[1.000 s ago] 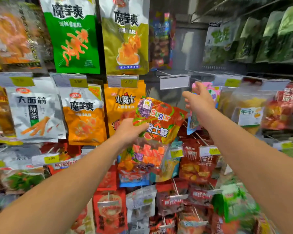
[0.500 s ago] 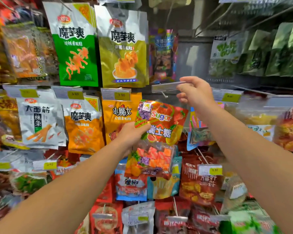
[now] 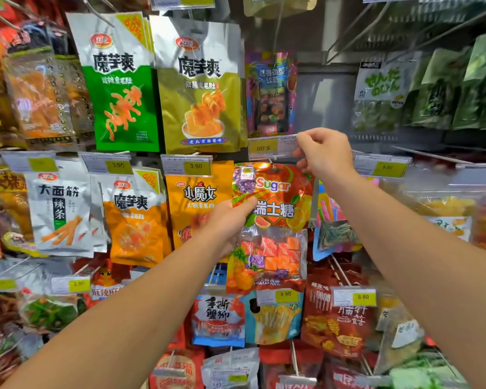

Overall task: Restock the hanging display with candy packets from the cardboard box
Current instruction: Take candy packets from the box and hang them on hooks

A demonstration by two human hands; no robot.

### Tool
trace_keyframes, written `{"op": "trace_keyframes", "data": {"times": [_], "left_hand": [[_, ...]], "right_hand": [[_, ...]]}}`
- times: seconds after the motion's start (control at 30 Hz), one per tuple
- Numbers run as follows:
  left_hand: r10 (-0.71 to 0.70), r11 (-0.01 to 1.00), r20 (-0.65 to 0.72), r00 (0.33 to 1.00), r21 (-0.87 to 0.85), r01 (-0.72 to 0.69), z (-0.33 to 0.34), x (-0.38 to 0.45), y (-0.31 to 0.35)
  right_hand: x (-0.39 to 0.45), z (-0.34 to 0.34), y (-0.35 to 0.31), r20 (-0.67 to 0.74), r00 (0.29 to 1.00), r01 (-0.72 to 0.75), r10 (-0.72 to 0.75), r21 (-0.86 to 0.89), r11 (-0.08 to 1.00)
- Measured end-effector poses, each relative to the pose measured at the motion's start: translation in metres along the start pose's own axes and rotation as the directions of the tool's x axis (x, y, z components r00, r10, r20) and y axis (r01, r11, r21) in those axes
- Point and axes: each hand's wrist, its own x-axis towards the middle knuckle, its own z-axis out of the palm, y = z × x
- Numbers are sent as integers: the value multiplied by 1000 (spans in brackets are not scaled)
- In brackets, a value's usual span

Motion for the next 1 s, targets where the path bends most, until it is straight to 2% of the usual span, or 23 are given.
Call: {"op": "trace_keyframes", "data": {"times": [0.13,0.33,0.67,0.9,1.0], "left_hand": [[-13,1000,-34,999,-27,12,7,9,2],[1,1000,-14,1000,-29,-1,15,16,-3],[2,999,-10,1000,-34,-2,14,21,-2],[12,1000,-17,1000,-6,-12,19,29,-2],[12,1000,-20,1000,22,-12,15,36,-9]], "right_hand": [[0,-2,1,3,1000,31,-30,-26,999],[-12,-4,7,-14,1000,6,-5,88,996],[-20,-4,6,-13,1000,11,-9,125,992],[-25,-9,19,49,999,-19,7,257,966],[-32,-9,36,108,993,-86,56,298,951]]}}
